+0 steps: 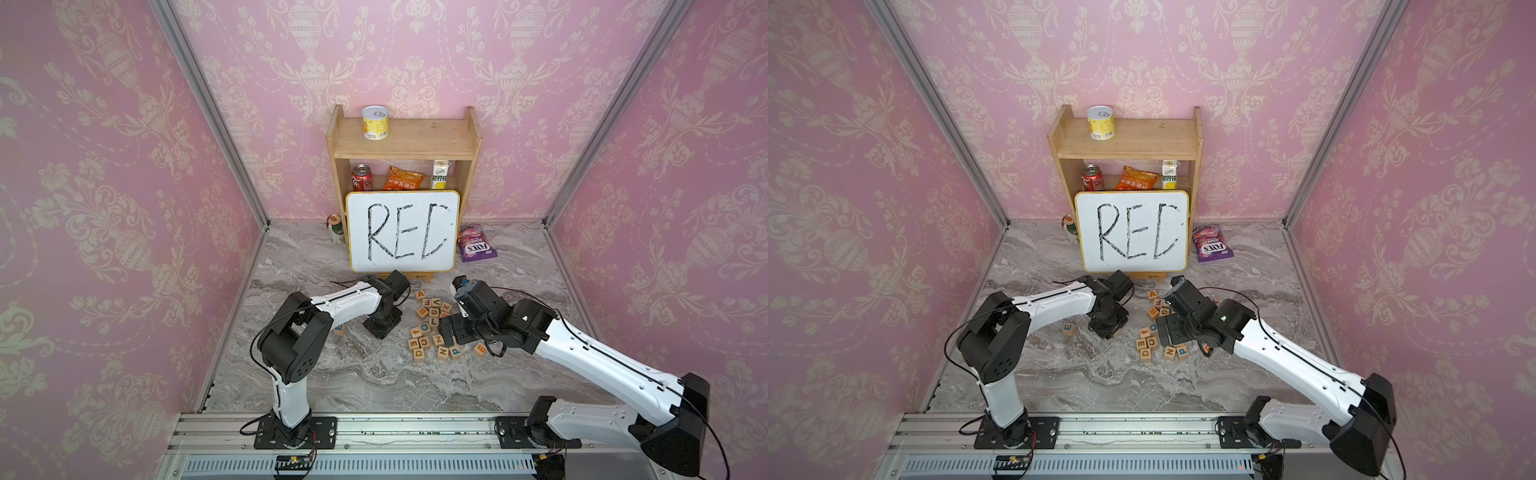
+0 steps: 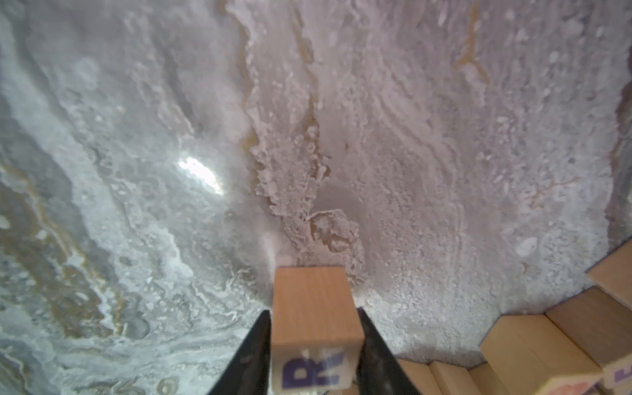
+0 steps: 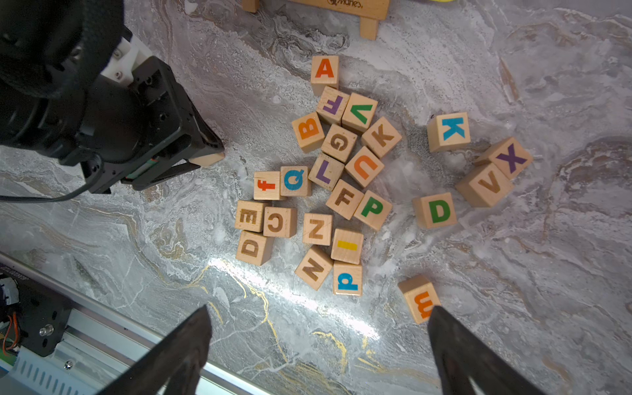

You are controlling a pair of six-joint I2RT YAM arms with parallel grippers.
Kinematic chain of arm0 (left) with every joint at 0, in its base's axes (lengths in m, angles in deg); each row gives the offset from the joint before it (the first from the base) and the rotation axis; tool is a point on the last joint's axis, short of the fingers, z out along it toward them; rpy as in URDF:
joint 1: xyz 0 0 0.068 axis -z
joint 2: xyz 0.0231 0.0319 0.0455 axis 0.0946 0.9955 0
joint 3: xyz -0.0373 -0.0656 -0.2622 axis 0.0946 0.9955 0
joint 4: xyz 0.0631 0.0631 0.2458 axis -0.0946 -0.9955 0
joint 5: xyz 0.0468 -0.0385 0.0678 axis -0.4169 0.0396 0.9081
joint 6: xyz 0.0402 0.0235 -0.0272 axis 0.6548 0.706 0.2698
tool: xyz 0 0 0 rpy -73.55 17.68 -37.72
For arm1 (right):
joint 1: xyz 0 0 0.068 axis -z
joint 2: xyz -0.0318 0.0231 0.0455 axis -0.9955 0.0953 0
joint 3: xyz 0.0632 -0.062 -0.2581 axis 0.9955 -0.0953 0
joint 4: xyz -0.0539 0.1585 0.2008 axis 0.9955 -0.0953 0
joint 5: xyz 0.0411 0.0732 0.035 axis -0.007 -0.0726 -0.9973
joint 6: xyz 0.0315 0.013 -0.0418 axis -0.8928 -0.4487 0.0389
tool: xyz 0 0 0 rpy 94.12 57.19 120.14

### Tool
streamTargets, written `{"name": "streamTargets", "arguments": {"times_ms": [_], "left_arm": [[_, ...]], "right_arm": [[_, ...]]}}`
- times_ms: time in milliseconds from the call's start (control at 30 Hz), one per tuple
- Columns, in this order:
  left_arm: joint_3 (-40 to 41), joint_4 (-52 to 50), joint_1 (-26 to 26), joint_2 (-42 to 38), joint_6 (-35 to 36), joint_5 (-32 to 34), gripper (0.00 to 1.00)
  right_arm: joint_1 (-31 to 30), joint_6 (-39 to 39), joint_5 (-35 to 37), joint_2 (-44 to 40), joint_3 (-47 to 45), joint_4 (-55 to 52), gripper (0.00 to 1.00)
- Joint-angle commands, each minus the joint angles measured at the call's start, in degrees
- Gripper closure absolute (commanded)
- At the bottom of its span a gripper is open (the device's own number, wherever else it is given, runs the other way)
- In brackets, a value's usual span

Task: Assemble the uppercase word "red" with letter blocks
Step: Place the letter block at the center of the board.

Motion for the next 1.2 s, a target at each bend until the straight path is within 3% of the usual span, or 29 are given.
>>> {"name": "streamTargets", "arguments": {"times_ms": [0, 100, 400, 833, 900, 1167], "left_arm": [[-0.48, -2.83, 0.21, 0.46, 2.89, 0.46, 0.73], [-2.03, -5.79, 0.22, 0.31, 7.19, 1.87, 0.82], [-7.3, -13.16, -0.02, 0.63, 25.89, 5.98, 0.83], [-10.17, -14.45, -0.47, 1.67, 55.62, 2.05, 0.9], [-10.49, -14.44, -0.42, 1.53, 60.4, 1.44, 0.98], [-10.98, -14.53, -0.44, 2.95, 72.43, -1.99, 1.0]], "right_arm": [[-0.33, 0.14, 0.2, 0.48, -0.39, -0.1, 0.0], [-0.33, 0.26, 0.28, 0.4, -0.39, 0.01, 0.0], [-0.38, 0.23, -0.11, -0.39, -1.0, 0.27, 0.0], [-0.34, 0.1, -1.0, -1.96, -1.8, 0.13, 0.0], [-0.36, 0.06, -1.14, -2.22, -2.0, 0.05, 0.0], [-0.32, 0.19, -1.61, -2.86, -2.75, -0.04, 0.0]]}}
